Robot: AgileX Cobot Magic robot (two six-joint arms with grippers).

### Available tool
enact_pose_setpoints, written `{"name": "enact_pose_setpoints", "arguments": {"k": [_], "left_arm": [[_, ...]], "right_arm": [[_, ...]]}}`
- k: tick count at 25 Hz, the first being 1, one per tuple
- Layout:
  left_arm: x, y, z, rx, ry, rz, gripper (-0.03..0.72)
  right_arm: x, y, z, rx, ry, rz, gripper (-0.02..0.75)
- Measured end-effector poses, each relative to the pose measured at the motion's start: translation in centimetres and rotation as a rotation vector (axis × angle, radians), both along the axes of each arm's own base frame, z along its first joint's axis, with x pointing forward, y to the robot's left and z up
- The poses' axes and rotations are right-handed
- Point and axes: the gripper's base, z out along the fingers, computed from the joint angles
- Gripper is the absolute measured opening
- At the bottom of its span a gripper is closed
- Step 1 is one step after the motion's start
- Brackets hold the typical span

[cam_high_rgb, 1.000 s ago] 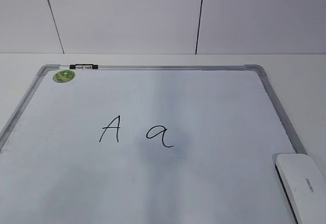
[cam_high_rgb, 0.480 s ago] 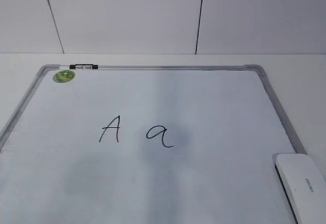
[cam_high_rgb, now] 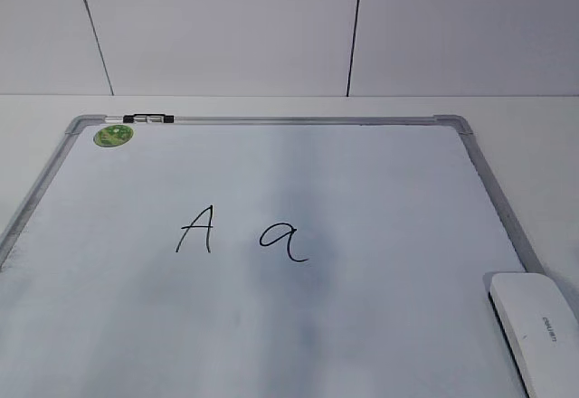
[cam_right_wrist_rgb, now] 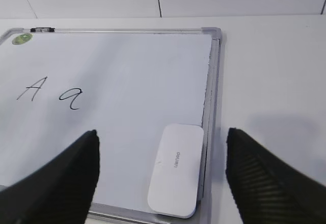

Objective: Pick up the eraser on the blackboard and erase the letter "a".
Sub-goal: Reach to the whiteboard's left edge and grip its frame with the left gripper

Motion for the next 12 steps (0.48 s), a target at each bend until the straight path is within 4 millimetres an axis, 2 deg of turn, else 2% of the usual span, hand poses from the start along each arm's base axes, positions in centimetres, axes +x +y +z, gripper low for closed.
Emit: {"name": "enact_pose_setpoints", "arguments": {"k": [6, 12], "left_arm": [[1.8, 0.0, -0.1, -0.001, 0.041, 0.005, 0.485], [4.6, -0.1, -0.7, 0.001, 0.152, 0.008, 0.485]], "right_arm": [[0.1, 0.1, 2.3, 0.002, 0.024, 0.01, 0.592], [2.1, 0.3, 5.7, -0.005, 0.1, 0.016, 0.592]]}}
